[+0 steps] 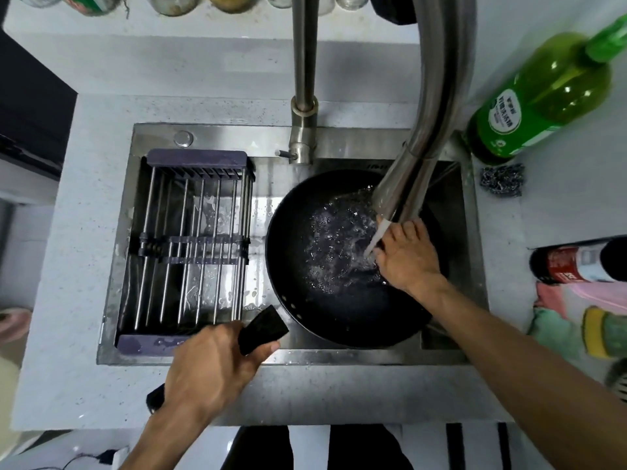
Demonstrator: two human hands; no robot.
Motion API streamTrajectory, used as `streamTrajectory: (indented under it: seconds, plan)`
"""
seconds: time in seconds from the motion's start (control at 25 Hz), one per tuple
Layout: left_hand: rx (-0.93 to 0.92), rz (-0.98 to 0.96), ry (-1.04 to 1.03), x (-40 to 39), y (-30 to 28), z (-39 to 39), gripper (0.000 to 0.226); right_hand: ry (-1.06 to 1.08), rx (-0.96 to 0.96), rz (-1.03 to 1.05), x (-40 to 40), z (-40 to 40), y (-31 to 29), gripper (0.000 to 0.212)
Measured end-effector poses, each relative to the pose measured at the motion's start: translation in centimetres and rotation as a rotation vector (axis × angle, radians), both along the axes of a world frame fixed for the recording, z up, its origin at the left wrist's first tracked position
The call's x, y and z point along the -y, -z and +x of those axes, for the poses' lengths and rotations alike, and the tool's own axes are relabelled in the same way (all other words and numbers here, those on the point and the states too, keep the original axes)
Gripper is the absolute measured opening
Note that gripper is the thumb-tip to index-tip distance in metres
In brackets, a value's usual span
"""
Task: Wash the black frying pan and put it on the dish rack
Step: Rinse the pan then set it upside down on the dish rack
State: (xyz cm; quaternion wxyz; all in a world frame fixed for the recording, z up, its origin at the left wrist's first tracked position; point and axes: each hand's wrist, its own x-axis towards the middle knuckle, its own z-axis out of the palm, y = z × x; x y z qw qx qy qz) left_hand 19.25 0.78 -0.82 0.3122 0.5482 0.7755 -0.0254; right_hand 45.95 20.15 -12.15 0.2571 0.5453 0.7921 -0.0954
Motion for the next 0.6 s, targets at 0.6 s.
streamTrajectory:
  seconds: [0.6]
  plan:
    - [0.361, -0.271, -0.201, -0.6, 3.2, -0.9, 0.044, 0.575, -1.093, -0.105, 3.4, 2.6, -13.4, 0.049]
